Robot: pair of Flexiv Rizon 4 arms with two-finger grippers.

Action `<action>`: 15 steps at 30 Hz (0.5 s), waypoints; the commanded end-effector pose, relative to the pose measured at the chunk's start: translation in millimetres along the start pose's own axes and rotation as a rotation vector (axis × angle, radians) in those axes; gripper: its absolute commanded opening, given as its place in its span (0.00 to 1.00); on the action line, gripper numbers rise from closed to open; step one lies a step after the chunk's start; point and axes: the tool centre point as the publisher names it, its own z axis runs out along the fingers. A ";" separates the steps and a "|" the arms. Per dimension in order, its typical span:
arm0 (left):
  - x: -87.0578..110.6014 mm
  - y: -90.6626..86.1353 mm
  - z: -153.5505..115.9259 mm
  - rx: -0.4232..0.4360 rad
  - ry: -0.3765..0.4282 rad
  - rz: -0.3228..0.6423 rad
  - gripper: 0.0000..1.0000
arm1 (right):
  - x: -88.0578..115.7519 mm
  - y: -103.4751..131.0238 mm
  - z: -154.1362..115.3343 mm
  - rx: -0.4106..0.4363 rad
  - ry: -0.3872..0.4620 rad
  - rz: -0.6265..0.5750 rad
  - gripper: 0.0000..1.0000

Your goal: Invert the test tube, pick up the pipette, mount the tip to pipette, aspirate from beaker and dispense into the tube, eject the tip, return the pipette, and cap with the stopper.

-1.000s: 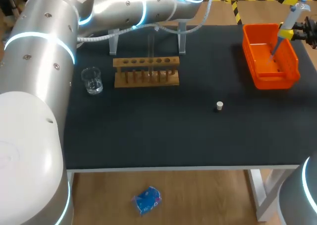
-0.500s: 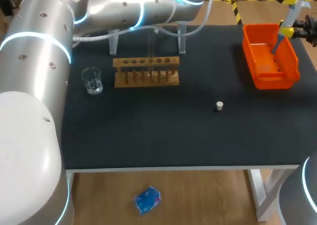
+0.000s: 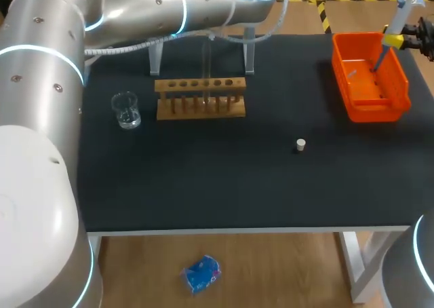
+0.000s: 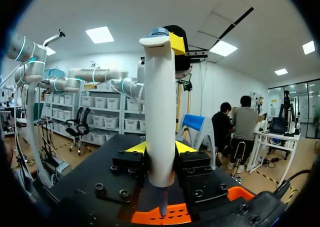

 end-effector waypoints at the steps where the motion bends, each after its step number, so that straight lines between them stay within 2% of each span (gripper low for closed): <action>1: 4.3 -12.9 -7.9 -0.037 -0.004 -0.001 0.00 | -0.6 0.6 -0.4 0.002 0.002 0.000 0.00; 4: 6.6 -14.9 -11.0 -0.049 -0.004 -0.010 0.00 | -0.6 0.6 -0.4 0.002 0.002 0.000 0.00; 5: 8.3 -14.9 -12.6 -0.052 -0.006 -0.015 0.40 | -0.6 0.6 -0.4 0.002 0.002 0.000 0.00; 6: 9.6 -14.7 -13.6 -0.054 -0.006 -0.018 0.69 | -0.6 0.6 -0.4 0.002 0.002 0.000 0.00; 7: 10.9 -14.6 -14.7 -0.059 -0.009 -0.024 0.93 | -0.6 0.6 -0.4 0.002 0.002 0.000 0.00; 8: 13.2 -14.3 -16.9 -0.062 -0.014 -0.031 1.00 | -0.6 0.6 -0.4 0.002 0.002 0.000 0.00; 15: 31.8 -7.3 -33.4 -0.090 -0.042 -0.097 1.00 | -0.6 0.6 -0.4 0.002 0.002 0.000 0.00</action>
